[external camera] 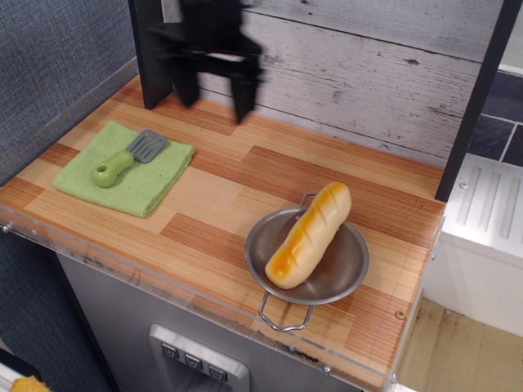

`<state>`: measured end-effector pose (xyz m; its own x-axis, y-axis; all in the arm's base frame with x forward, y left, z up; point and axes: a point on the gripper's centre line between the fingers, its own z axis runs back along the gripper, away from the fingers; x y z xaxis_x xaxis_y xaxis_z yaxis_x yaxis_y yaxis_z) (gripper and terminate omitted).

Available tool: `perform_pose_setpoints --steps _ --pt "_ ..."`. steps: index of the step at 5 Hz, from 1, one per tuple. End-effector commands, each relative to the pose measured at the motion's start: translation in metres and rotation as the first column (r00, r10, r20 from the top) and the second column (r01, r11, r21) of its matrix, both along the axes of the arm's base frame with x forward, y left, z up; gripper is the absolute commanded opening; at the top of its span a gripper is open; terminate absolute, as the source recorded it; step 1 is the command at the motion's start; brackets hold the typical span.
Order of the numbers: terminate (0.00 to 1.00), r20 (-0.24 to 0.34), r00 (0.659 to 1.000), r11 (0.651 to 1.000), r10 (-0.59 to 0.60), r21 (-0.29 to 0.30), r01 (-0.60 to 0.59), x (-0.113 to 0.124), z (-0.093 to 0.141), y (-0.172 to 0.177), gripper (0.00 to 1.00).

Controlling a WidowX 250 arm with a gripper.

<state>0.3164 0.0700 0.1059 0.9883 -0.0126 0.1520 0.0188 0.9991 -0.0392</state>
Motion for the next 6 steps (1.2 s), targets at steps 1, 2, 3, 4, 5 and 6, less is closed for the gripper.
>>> perform_pose_setpoints --steps 1,2,3,4,5,6 --pt "0.00 -0.019 0.998 0.997 0.064 0.046 -0.063 -0.016 -0.013 0.054 1.00" --pt "0.00 -0.062 0.998 0.996 0.024 0.082 -0.019 -0.025 -0.027 0.063 1.00" --pt "0.00 -0.064 0.998 0.995 -0.016 0.096 0.022 -0.029 -0.040 0.068 1.00" --pt "0.00 -0.064 0.998 0.996 -0.027 0.089 0.032 -0.027 -0.053 0.077 1.00" --pt "0.00 -0.073 0.997 0.996 -0.030 0.076 0.036 -0.021 -0.067 0.080 1.00" --pt "0.00 -0.111 0.994 0.996 -0.018 0.083 0.028 -0.019 -0.075 0.082 1.00"
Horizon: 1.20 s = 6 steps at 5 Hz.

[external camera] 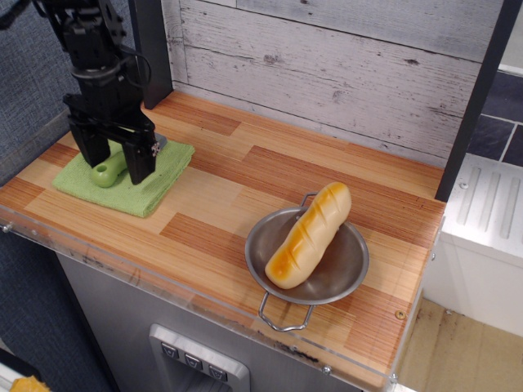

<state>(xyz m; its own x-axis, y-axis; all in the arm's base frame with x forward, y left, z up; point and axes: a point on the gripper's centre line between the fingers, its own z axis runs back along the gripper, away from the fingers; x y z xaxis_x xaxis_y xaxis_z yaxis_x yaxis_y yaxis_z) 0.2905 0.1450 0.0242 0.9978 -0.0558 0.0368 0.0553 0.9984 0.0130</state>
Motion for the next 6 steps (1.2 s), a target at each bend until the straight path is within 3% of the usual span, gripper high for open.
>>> perform_pose_setpoints --steps 1,4,5,6 --pt "0.00 0.003 1.000 1.000 0.008 0.023 -0.008 0.0070 0.0046 0.0073 1.00" --pt "0.00 0.020 1.000 1.000 -0.006 0.014 0.006 0.0068 0.0093 0.0041 1.00" --pt "0.00 0.017 1.000 1.000 -0.013 0.010 0.013 0.0078 0.0083 0.0034 0.00" --pt "0.00 0.005 1.000 1.000 -0.021 0.007 0.021 0.0089 0.0074 0.0018 0.00"
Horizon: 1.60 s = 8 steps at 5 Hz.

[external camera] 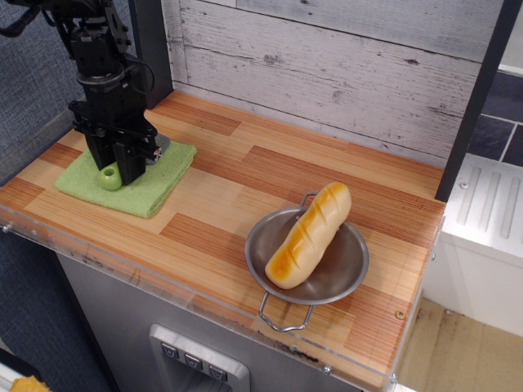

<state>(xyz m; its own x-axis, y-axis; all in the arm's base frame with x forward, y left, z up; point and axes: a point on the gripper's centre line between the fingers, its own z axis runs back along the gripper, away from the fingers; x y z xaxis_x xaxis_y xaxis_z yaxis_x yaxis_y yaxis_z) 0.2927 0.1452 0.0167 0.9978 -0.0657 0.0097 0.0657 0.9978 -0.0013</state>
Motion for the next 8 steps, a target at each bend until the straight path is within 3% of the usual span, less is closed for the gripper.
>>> perform_pose_setpoints --steps 1,2,3,5,6,8 --pt "0.00 0.043 0.999 0.998 0.032 0.044 -0.034 0.006 0.039 -0.012 0.00" --pt "0.00 0.184 0.962 0.979 0.200 -0.003 -0.203 0.011 0.082 -0.051 0.00" --pt "0.00 0.194 0.972 0.991 0.134 -0.019 -0.133 0.029 0.100 -0.101 0.00" --pt "0.00 0.171 0.983 0.995 0.068 -0.079 -0.056 0.071 0.075 -0.195 0.00" --pt "0.00 0.144 0.986 0.993 0.084 -0.093 -0.071 0.089 0.054 -0.212 0.00" --pt "0.00 0.076 0.995 0.994 0.070 -0.087 -0.063 0.092 0.034 -0.221 0.00"
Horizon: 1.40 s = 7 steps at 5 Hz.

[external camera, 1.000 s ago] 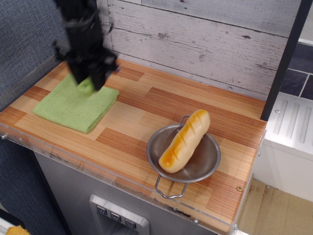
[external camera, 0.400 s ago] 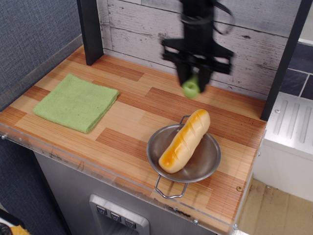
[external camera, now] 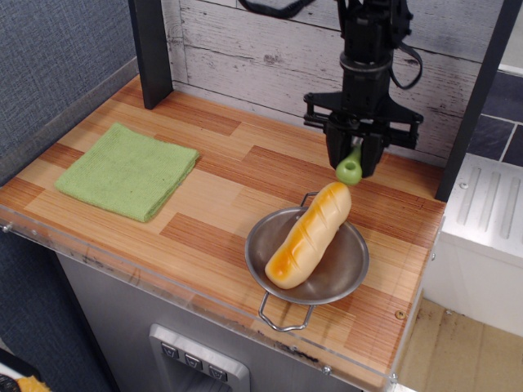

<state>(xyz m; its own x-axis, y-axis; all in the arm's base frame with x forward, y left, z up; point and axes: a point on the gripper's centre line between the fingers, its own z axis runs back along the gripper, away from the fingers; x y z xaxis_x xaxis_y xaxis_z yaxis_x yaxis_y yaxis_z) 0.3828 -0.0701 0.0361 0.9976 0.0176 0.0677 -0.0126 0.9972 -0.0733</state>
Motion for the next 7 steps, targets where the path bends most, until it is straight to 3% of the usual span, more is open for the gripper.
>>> perform_pose_setpoints --steps 1,3,4,5,6,7 --pt "0.00 -0.015 1.000 1.000 0.000 -0.017 -0.001 -0.002 0.010 -0.004 1.00" --pt "0.00 0.024 0.999 0.999 -0.025 -0.025 0.026 0.000 0.030 -0.003 1.00" --pt "0.00 0.164 0.985 0.999 -0.046 0.028 0.042 -0.008 0.079 0.016 1.00" --pt "0.00 0.255 0.965 0.996 -0.051 0.085 0.030 -0.025 0.114 0.045 1.00" --pt "0.00 0.258 0.964 0.993 -0.065 0.110 0.038 -0.039 0.121 0.069 1.00" --pt "0.00 0.230 0.969 0.993 -0.087 0.100 0.066 -0.048 0.109 0.090 1.00"
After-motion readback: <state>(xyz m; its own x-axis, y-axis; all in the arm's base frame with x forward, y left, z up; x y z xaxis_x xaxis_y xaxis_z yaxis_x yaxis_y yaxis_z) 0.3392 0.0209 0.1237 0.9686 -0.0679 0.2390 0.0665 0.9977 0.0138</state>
